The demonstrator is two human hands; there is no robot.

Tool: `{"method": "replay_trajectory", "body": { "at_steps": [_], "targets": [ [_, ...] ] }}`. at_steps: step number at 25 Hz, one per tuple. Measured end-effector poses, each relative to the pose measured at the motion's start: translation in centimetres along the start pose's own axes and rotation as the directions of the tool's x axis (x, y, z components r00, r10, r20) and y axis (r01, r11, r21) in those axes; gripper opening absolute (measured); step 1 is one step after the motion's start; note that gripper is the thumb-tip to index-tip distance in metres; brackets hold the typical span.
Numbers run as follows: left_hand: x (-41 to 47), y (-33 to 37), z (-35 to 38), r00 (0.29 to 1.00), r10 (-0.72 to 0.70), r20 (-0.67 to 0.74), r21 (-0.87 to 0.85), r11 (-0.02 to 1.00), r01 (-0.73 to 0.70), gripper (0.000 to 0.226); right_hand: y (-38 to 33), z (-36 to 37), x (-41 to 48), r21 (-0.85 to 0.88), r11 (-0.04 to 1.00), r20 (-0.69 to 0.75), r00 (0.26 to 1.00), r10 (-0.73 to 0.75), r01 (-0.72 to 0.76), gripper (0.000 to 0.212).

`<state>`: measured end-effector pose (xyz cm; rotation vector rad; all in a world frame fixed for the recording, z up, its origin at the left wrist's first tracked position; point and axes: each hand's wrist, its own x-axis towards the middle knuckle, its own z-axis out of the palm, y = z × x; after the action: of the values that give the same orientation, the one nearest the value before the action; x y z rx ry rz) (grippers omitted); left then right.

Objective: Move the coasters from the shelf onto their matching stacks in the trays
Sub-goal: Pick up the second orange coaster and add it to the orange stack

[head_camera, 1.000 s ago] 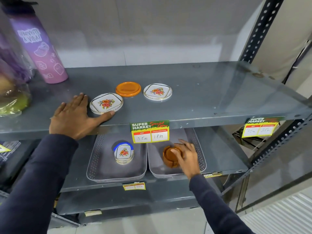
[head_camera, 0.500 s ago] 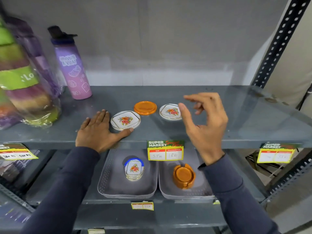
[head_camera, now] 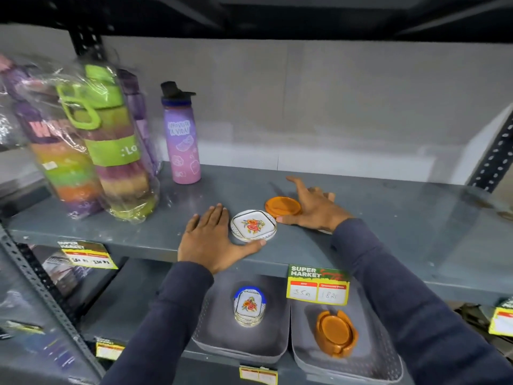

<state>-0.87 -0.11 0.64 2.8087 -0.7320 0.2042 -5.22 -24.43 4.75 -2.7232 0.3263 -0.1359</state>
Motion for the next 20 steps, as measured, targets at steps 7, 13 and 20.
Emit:
{"method": "replay_trajectory", "body": {
  "at_steps": [7,13,20],
  "targets": [
    [-0.1,-0.3,0.0,1.0,0.007,-0.02,-0.001,1.0,-0.007,0.131,-0.3,-0.5,-2.2,0.096,0.989,-0.215,0.973,-0.09,0.113,0.093],
    [0.3,-0.7,0.7,0.999,0.004,-0.049,0.019,1.0,-0.003,0.133,-3.7,-4.0,-12.2,-0.039,0.945,-0.649,0.711,-0.271,0.325,0.095],
    [0.1,-0.4,0.4,1.0,0.018,-0.015,0.011,1.0,-0.018,0.147,-6.6,-7.1,-22.9,-0.169,0.837,-0.822,0.394,-0.411,0.52,0.081]
  ]
}}
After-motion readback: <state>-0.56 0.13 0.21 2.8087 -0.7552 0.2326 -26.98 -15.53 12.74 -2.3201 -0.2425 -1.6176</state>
